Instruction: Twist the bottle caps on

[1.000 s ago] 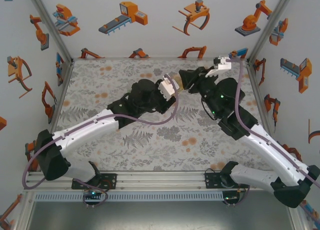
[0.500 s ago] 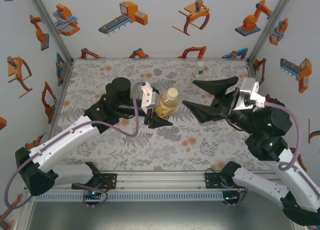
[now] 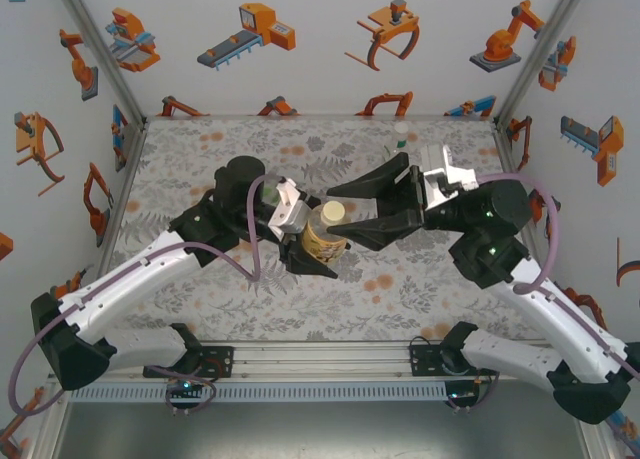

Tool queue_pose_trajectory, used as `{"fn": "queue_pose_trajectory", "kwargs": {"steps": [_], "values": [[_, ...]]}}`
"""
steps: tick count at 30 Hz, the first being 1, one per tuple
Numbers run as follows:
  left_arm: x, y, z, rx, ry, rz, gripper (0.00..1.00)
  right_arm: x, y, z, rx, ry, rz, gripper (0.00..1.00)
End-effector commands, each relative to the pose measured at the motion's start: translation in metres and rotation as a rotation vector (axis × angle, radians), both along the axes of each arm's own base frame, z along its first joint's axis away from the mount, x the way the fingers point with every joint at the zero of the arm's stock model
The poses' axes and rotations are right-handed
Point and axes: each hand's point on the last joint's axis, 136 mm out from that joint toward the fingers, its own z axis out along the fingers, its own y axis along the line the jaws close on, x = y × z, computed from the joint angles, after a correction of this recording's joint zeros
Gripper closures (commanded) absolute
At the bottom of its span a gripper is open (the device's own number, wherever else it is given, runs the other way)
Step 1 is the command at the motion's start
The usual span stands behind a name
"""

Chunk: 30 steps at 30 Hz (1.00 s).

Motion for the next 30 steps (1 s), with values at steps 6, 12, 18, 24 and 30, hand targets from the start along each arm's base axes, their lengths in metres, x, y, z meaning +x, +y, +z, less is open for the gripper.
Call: {"fn": "queue_pose_trajectory", "kwargs": {"steps": [6, 12, 18, 24, 30], "values": [[-0.008, 0.002, 0.007, -0.018, -0.029, -0.054, 1.0, -0.027, -0.009, 0.027, 0.065, -0.03, 0.154, 0.53], [-0.008, 0.002, 0.007, -0.024, -0.039, -0.053, 1.0, -0.025, -0.007, 0.024, 0.051, -0.018, 0.155, 0.65], [-0.005, 0.002, 0.009, -0.029, -0.052, -0.033, 1.0, -0.021, -0.005, 0.018, 0.027, -0.016, 0.124, 0.83], [0.013, -0.003, 0.007, -0.029, -0.089, 0.105, 1.0, 0.008, -0.004, 0.005, -0.024, 0.011, -0.095, 1.0], [0.054, -0.01, 0.006, -0.029, -0.098, 0.354, 1.0, 0.043, -0.008, -0.009, -0.063, 0.045, -0.315, 1.0]]}}
